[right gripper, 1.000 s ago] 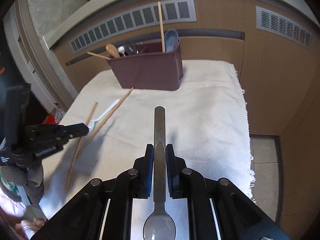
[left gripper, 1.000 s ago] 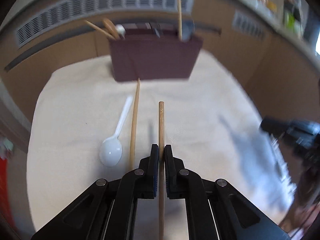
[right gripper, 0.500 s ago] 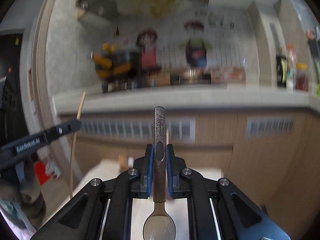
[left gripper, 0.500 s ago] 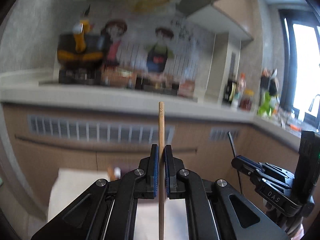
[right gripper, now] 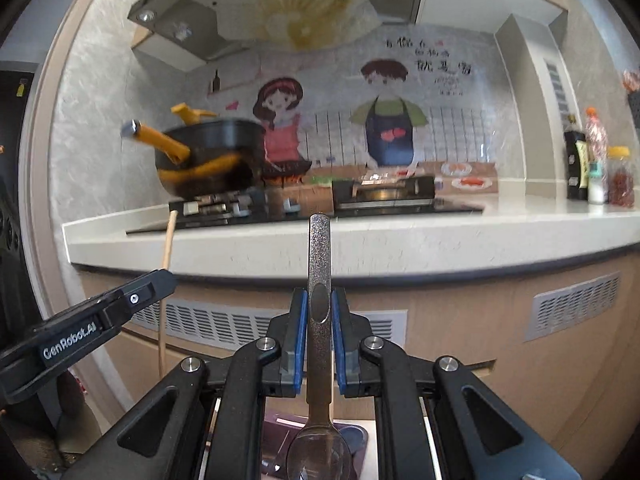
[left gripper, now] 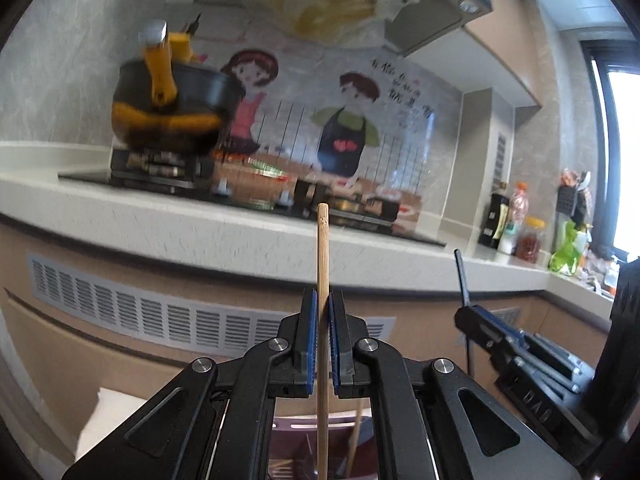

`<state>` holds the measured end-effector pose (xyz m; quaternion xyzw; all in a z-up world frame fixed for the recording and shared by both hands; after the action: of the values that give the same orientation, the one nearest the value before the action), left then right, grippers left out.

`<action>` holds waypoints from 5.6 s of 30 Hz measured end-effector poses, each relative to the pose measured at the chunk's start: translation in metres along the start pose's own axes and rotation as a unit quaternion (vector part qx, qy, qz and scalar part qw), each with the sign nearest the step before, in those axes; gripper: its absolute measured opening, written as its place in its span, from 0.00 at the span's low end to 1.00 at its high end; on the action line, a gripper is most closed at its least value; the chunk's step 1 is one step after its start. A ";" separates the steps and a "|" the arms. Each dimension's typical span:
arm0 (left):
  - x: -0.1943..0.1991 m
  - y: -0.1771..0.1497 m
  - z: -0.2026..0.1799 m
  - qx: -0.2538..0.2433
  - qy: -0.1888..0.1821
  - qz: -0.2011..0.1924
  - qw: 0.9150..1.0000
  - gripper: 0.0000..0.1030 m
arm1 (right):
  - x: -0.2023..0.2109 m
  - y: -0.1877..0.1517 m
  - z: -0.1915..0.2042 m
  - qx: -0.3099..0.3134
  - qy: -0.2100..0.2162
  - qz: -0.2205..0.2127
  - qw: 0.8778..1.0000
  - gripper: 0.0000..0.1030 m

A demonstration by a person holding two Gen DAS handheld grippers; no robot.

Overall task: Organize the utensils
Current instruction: 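Lift the chopstick with the left tool while the right tool lifts the spoon over the caddy, then lower both into the caddy and open both tools to release them, then grasp the last wooden chopstick with the right tool while the left tool grasps the white plastic spoon, then lift the chopstick with the right tool while the left tool lifts the white spoon, then lower both into the caddy and open both tools to release them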

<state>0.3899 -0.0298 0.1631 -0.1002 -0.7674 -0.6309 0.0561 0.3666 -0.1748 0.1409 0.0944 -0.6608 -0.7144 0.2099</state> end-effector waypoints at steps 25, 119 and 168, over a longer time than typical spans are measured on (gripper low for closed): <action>-0.084 -0.072 0.023 0.009 0.007 0.051 0.999 0.06 | -0.084 -0.099 -0.032 0.019 0.009 0.080 0.997 0.11; -0.013 -0.286 0.042 -0.241 0.028 0.464 0.852 0.26 | 0.079 -0.275 -0.001 -0.067 0.003 0.389 0.919 0.11; 0.158 -0.044 -0.020 -0.081 -0.036 0.083 0.993 0.09 | 0.144 -0.019 0.056 0.030 0.016 0.091 0.995 0.06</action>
<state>0.2254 -0.0443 0.1585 -0.1904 -0.7044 -0.6799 0.0721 0.2117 -0.1846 0.1490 0.0516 -0.6843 -0.6704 0.2821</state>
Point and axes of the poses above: each gripper's, at about its wrist camera, not at the fingertips, and x roughly against the way its jaws point, z to its left, y to its top, the point moved 5 cm from there along -x, roughly the way its jaws point, and after that the axes turned 14 degrees about y, right-handed, at the moved point
